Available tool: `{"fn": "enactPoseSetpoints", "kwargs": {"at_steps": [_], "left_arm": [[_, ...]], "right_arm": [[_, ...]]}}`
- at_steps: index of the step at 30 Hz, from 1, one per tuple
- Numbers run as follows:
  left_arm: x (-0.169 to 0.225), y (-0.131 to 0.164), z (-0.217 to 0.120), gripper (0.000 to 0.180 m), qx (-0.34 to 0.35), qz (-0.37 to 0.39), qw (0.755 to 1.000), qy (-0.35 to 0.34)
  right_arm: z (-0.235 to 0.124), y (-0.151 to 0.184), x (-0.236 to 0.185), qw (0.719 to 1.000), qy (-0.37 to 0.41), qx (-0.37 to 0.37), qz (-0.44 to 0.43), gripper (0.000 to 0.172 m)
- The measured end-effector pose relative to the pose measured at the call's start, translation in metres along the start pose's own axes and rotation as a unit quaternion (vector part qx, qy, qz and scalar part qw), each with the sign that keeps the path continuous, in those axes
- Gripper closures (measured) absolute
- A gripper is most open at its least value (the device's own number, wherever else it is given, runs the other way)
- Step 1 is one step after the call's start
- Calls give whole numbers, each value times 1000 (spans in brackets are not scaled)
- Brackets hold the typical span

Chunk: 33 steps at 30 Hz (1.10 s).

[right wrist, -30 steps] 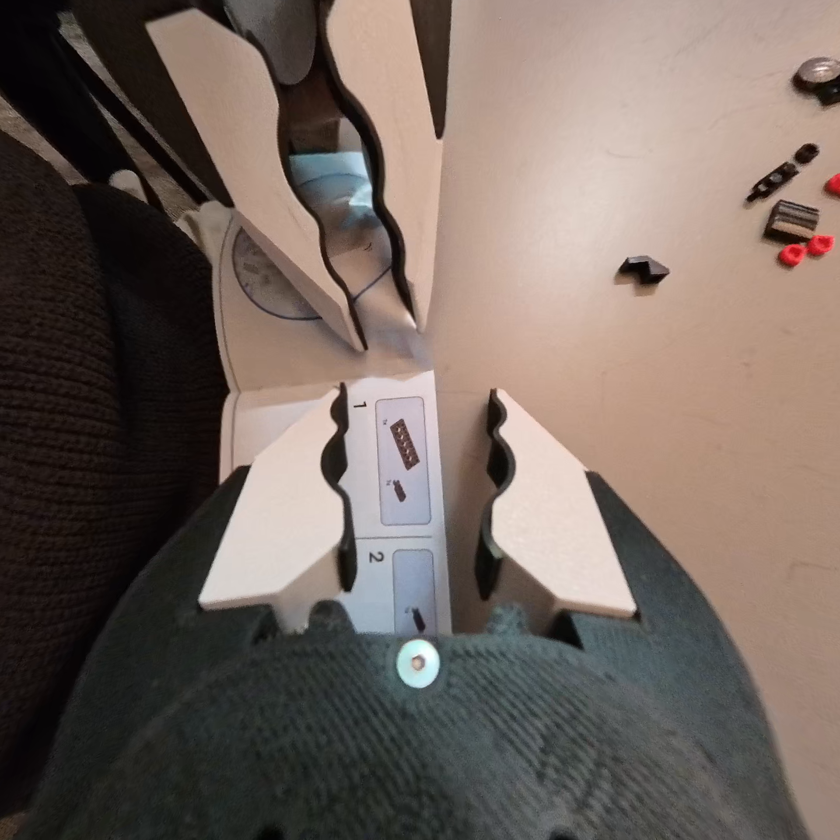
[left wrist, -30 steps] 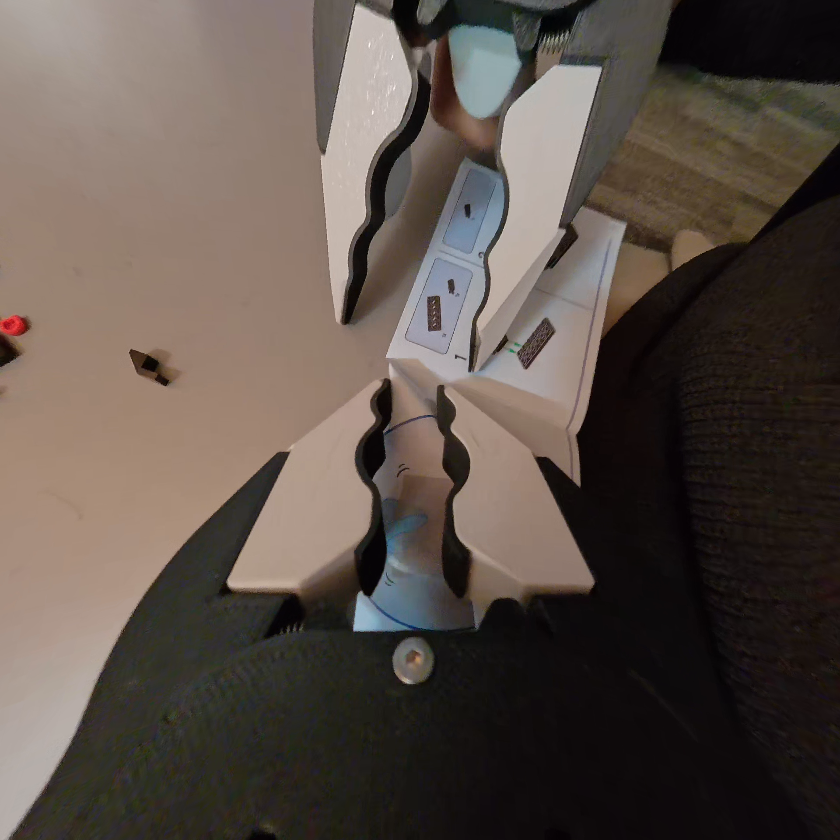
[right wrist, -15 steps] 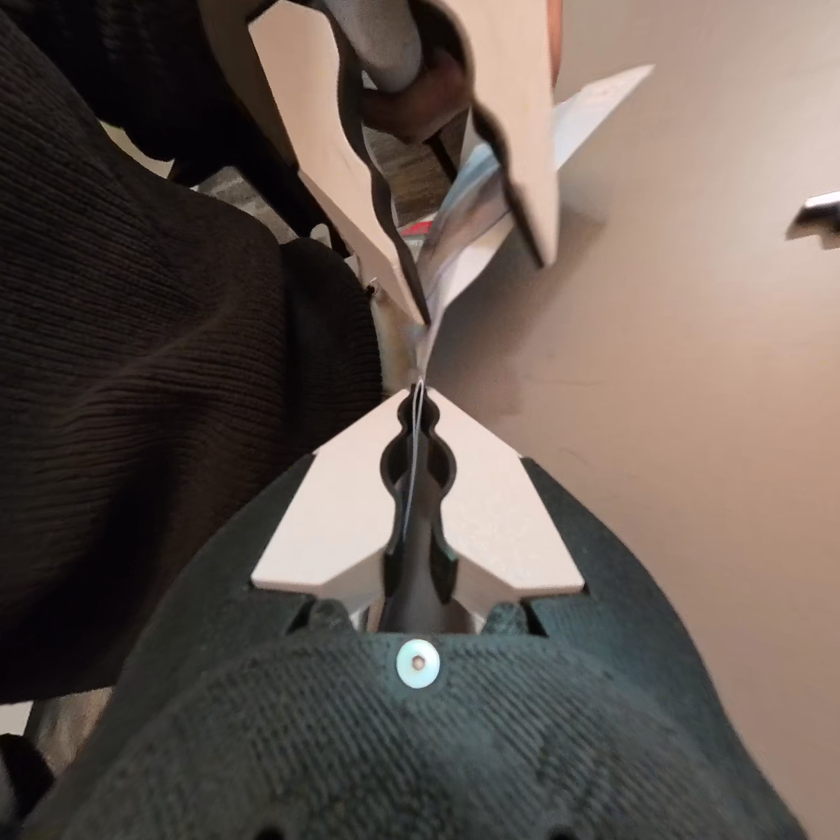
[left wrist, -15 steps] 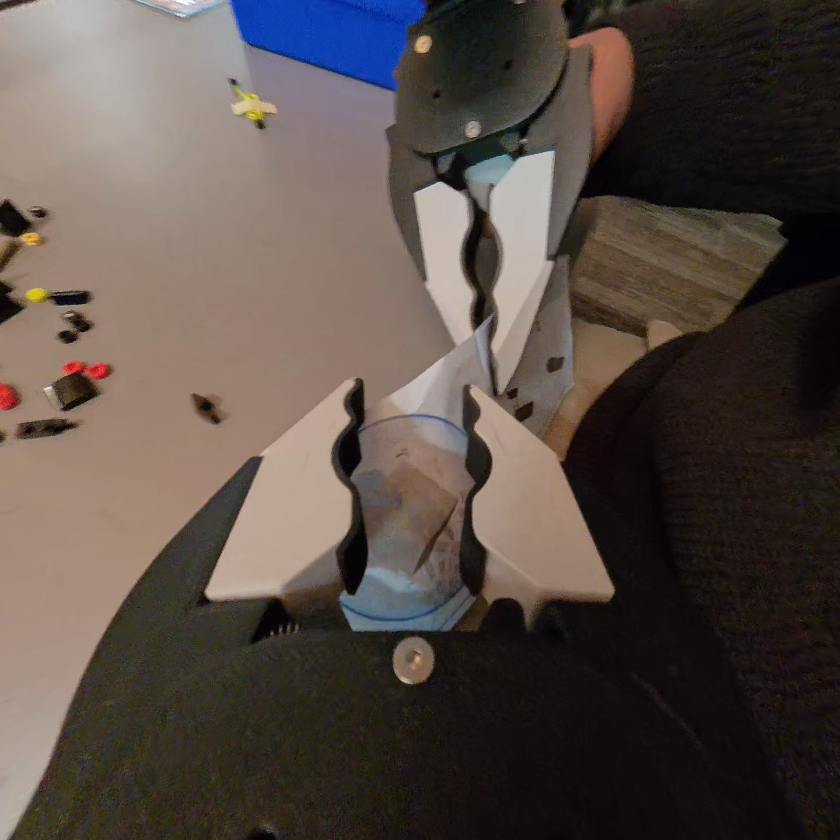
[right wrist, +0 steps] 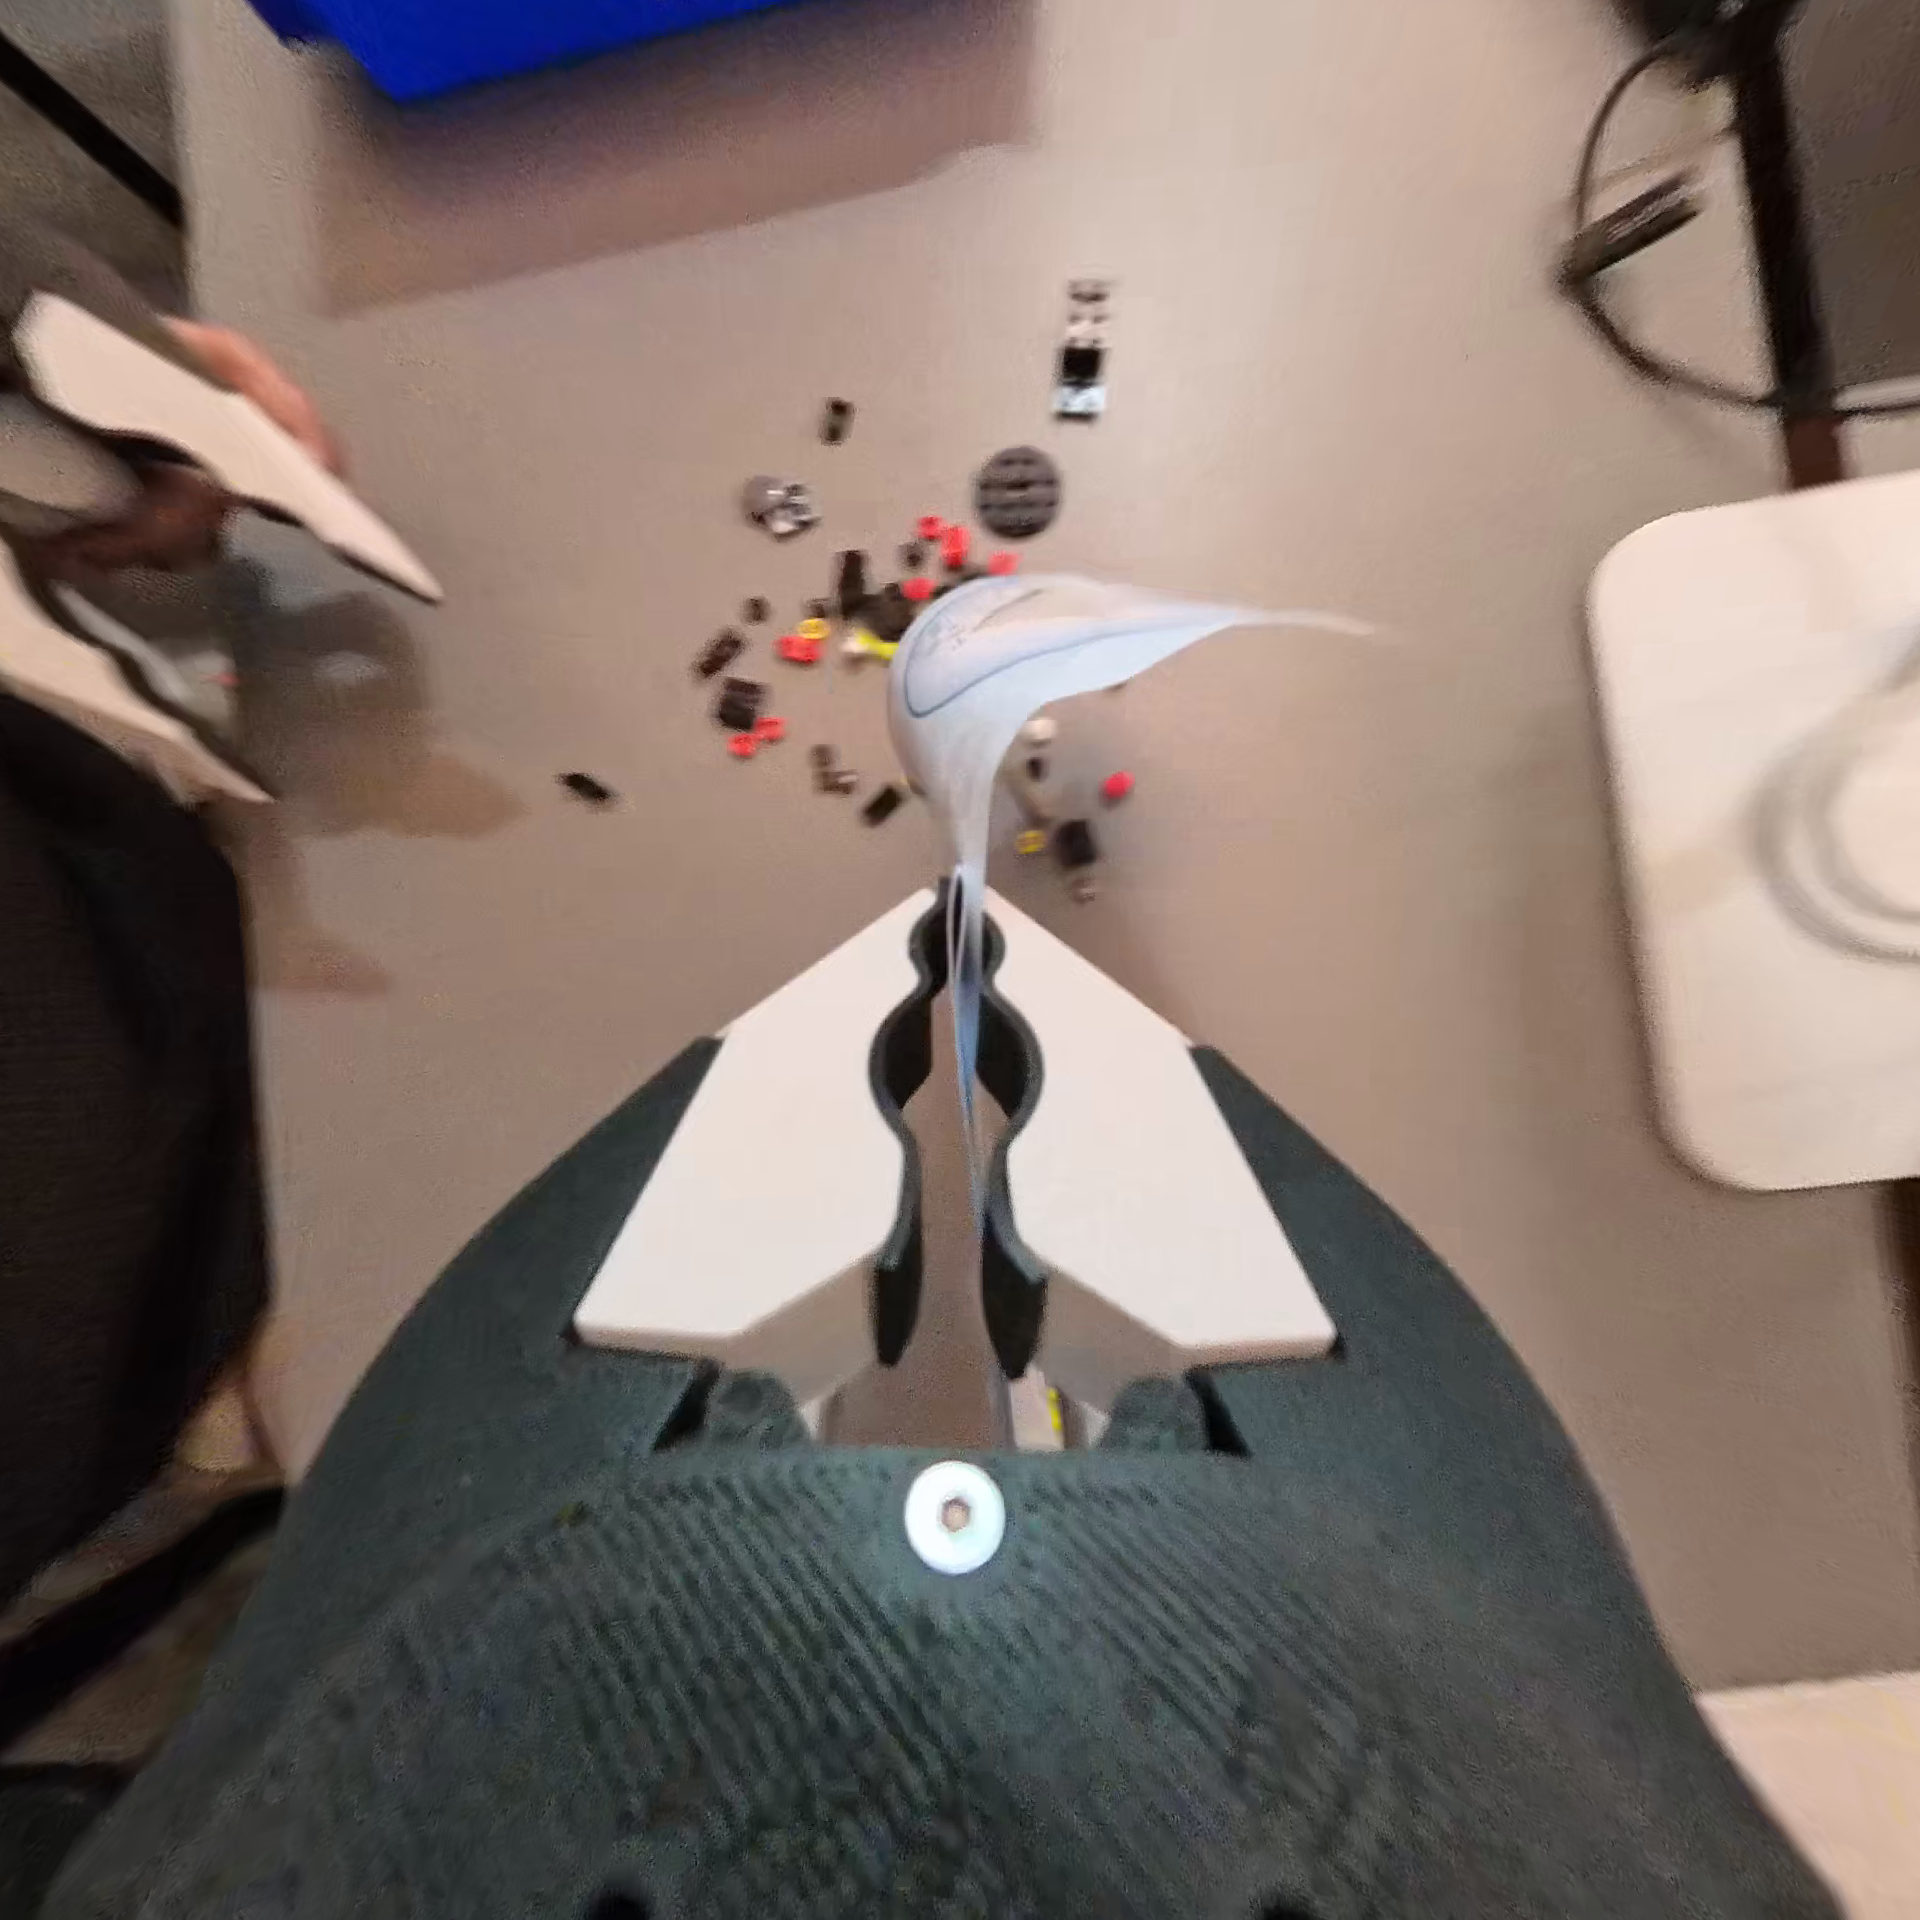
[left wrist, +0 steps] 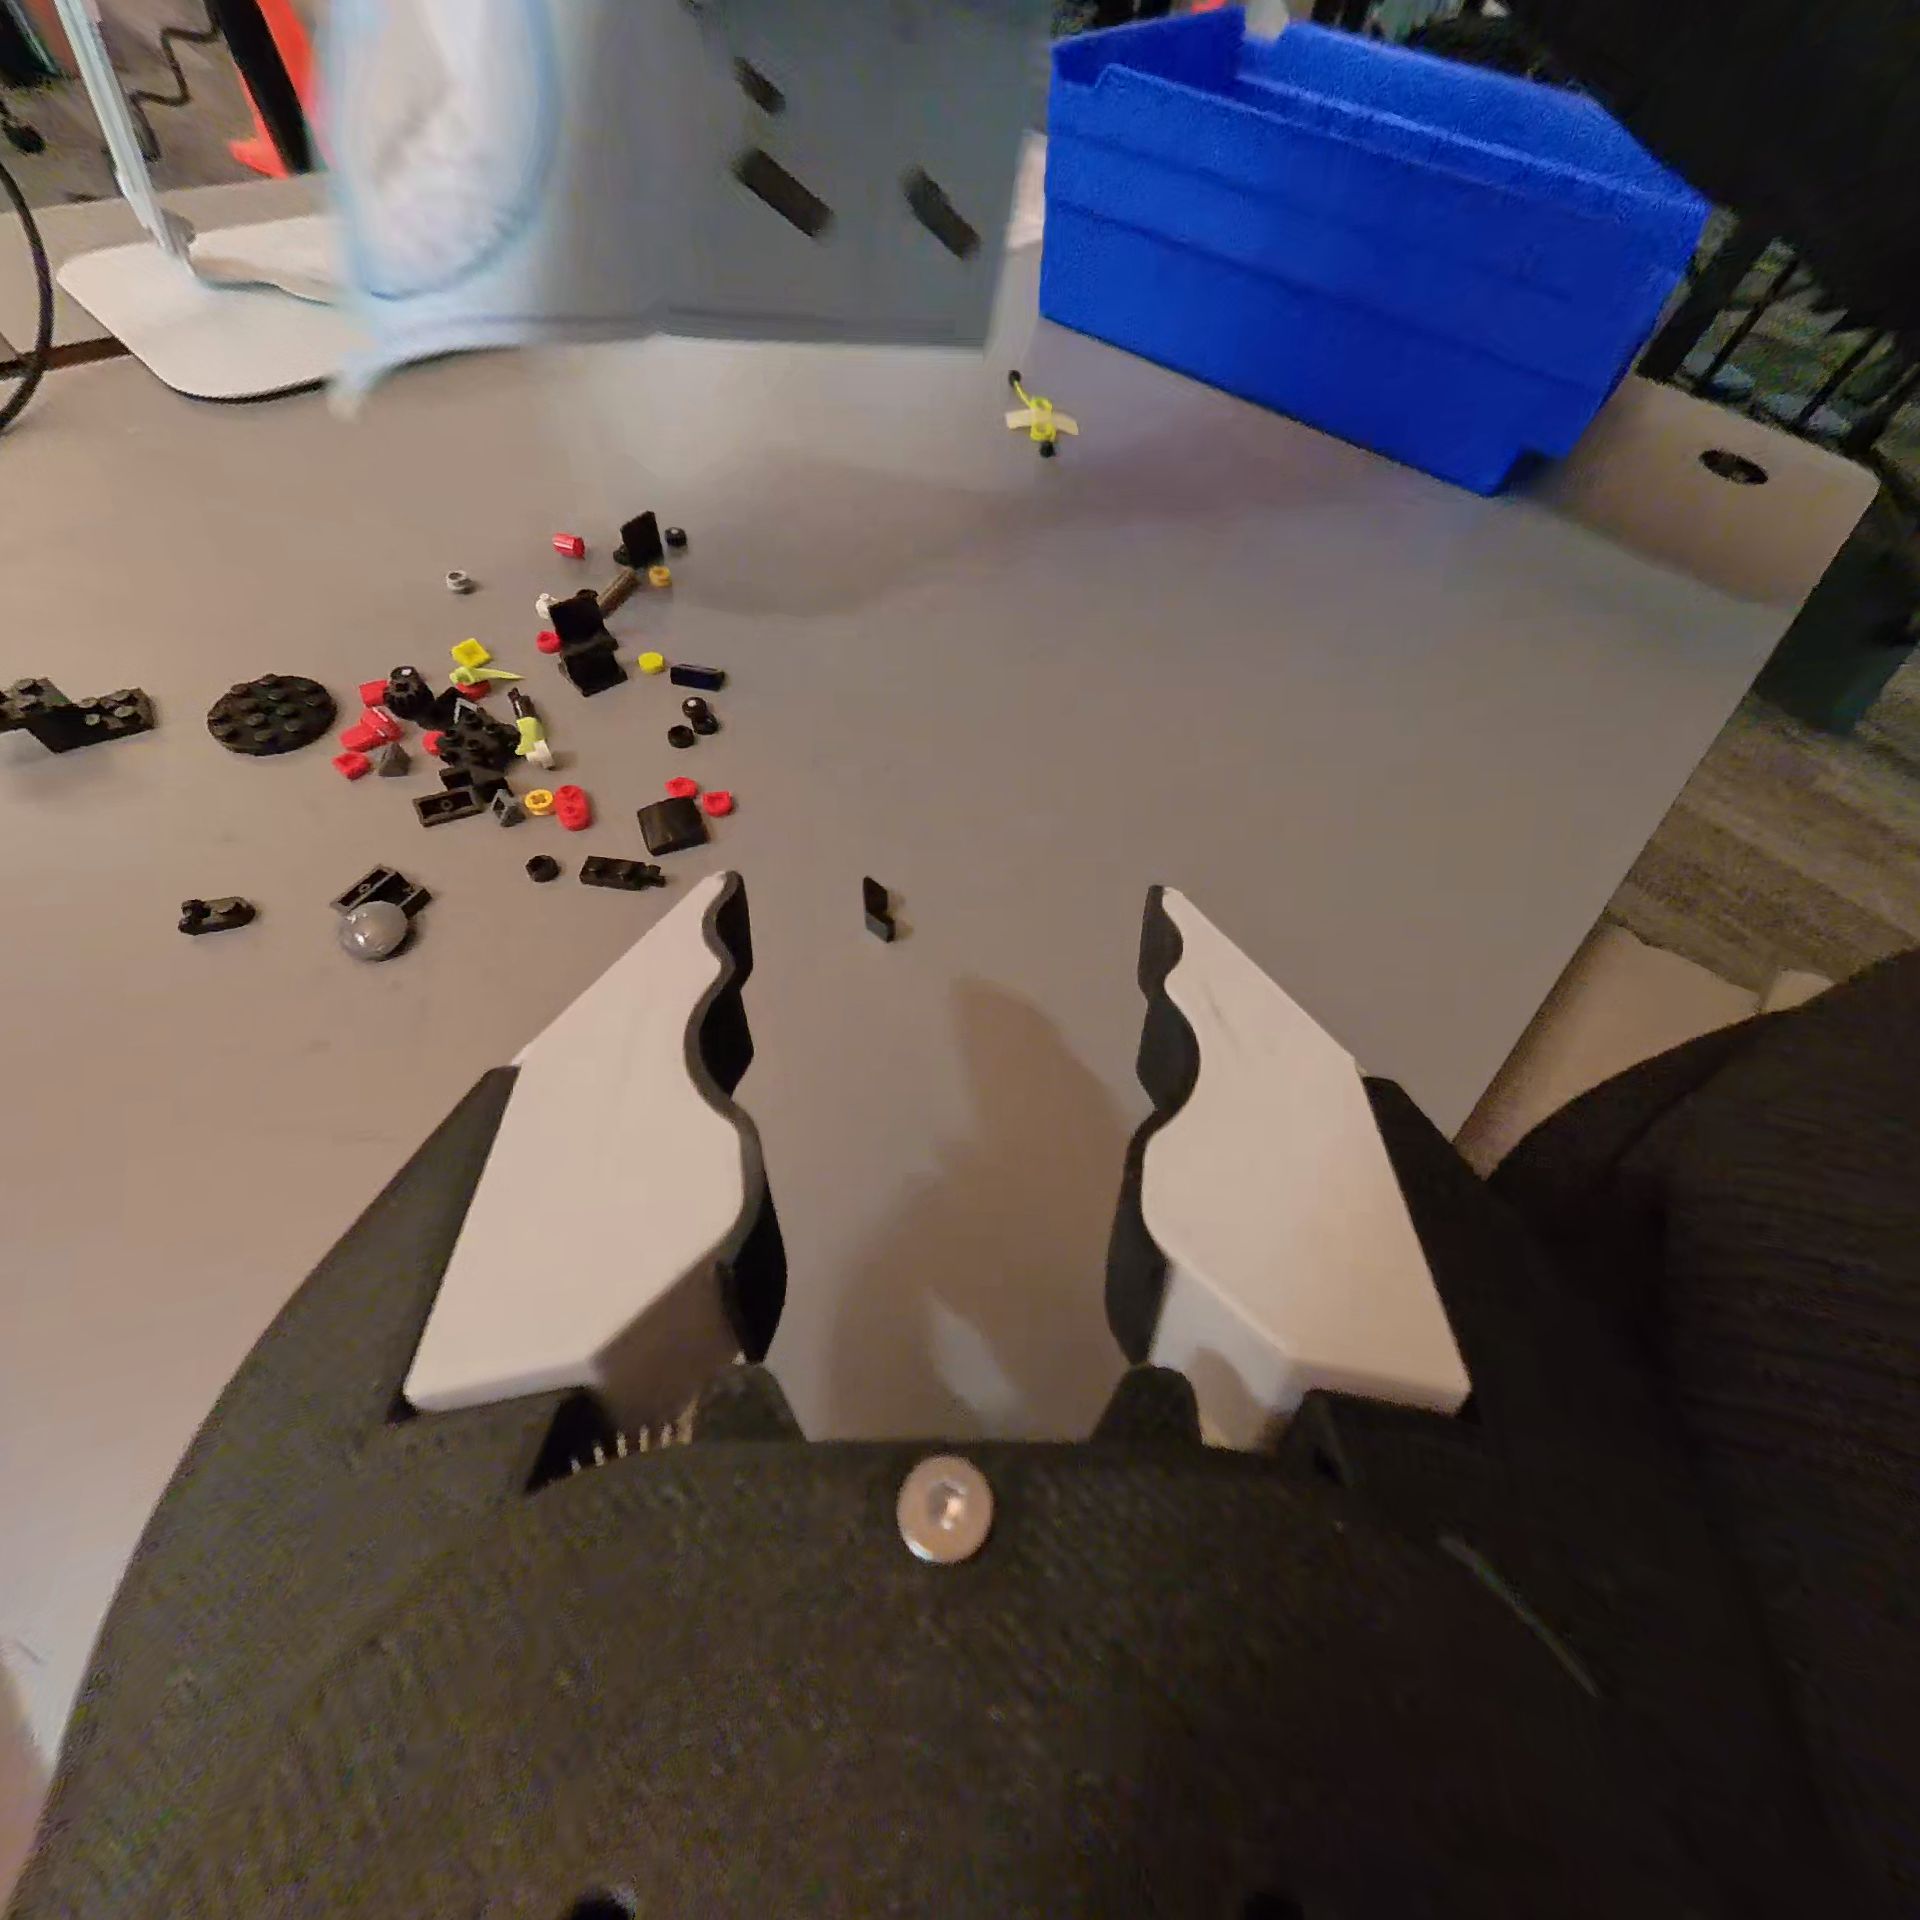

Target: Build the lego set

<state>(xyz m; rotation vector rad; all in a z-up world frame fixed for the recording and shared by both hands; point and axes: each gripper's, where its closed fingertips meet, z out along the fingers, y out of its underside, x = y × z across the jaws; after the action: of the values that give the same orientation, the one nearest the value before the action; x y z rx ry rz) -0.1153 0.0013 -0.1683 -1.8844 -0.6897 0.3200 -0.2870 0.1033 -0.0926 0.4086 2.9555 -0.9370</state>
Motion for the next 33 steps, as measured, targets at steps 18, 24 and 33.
{"fn": "enactPoseSetpoints", "kwargs": {"at_steps": [18,24,33], "left_arm": [[-35,4,4,114,10,-1,1000,-19],[-30,2,3,114,13,2,1000,-13],[-27,2,2,116,11,15,1000,-20]], "right_arm": [[122,-11,156,969,54,-199,-138,154],[126,4,165,962,125,-195,-147,134],[106,6,145,969,132,-145,-149,159]]}}
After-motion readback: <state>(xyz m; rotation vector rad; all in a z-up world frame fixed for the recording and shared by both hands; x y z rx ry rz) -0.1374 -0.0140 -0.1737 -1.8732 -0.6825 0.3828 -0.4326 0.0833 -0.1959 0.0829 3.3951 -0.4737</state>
